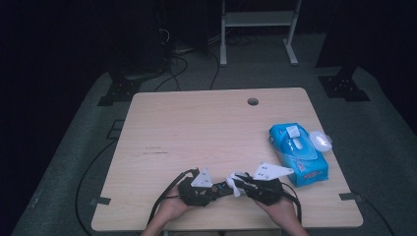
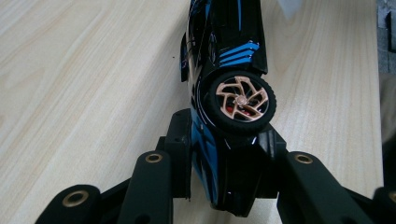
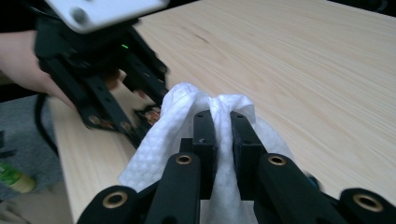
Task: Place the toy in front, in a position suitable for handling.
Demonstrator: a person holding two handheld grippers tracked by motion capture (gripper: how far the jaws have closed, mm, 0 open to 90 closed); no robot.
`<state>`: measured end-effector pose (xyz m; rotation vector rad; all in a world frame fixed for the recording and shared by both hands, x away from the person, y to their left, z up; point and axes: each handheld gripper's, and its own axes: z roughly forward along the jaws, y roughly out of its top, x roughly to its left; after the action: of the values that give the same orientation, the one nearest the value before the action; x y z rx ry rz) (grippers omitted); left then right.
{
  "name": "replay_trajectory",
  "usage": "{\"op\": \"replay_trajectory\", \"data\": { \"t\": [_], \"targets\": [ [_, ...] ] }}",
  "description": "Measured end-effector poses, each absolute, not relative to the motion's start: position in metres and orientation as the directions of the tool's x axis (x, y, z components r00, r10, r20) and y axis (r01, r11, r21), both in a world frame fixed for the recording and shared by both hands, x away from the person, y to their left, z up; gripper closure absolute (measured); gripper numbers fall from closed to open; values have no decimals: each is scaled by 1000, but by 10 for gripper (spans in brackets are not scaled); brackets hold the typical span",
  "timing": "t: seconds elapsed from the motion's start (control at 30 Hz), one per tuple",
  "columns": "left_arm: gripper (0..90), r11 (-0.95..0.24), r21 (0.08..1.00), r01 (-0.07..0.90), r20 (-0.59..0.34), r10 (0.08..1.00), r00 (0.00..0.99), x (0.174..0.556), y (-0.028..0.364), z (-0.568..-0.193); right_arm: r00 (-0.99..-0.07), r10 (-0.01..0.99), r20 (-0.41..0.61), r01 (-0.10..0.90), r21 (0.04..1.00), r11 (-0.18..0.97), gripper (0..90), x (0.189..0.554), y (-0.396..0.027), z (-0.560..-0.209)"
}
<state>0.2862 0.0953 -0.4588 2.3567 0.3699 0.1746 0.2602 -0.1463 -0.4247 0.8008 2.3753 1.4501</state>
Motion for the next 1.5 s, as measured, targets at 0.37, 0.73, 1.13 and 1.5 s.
{"op": "replay_trajectory", "data": {
  "t": [0.37, 0.73, 1.13, 1.5],
  "targets": [
    [663, -664, 718, 210, 4, 305, 952, 288, 102, -462, -793, 606, 64, 361, 851, 382, 823, 268, -165, -432],
    [687, -652, 731, 200, 9, 303, 953, 295, 108, -459, -813, 581, 41, 343, 840, 420, 823, 275, -149, -429],
    [685, -635, 743, 211, 3, 319, 948, 305, 109, -461, -767, 630, 119, 402, 855, 328, 823, 284, -174, -436],
    [665, -642, 739, 203, 19, 321, 947, 310, 112, -460, -769, 627, 124, 401, 857, 322, 824, 279, -172, -437]
  ]
}}
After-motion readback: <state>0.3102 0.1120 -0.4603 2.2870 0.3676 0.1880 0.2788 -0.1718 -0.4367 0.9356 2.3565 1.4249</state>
